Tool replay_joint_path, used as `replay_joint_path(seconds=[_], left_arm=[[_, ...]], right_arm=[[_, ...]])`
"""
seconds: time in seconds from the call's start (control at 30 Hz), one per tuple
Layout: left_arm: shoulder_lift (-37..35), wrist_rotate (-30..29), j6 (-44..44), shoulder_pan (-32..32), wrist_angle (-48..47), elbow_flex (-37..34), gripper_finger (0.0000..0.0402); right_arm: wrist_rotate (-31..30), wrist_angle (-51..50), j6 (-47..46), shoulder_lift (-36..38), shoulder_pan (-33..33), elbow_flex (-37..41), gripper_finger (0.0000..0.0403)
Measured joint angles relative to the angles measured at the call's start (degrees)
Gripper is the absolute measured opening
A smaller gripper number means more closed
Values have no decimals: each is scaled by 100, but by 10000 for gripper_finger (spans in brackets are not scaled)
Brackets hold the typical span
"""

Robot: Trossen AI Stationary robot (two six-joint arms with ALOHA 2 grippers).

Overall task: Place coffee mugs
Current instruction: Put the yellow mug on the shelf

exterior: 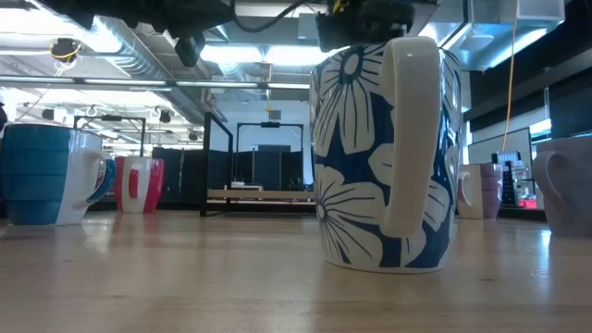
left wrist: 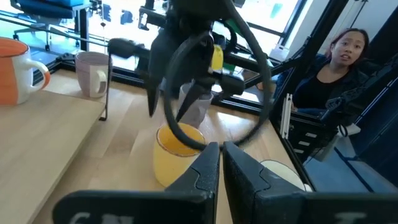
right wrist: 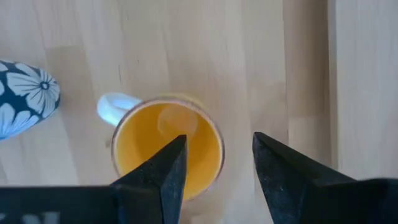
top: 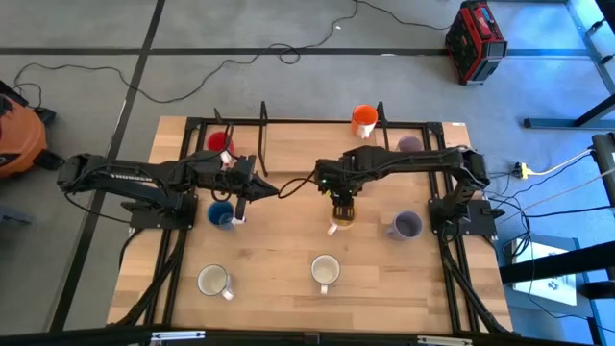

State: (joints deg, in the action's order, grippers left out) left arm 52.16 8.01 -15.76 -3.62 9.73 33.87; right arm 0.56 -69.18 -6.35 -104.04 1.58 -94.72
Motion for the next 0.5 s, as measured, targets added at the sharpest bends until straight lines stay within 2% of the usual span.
replay_joint_path(seconds=[0.17,0.33,0.5], left_arm=[[-20,68,-18,2,-184,0,15],[-75,70,-10,2,-490,0,15],[-112,70,375,-2,-911,-2,15]], right_arm=[[-153,-144,-939,259,-317,92,168],[-276,-89,-2130,490,-421,799,168],[-238,536,-2940,655,-408,1334,168]])
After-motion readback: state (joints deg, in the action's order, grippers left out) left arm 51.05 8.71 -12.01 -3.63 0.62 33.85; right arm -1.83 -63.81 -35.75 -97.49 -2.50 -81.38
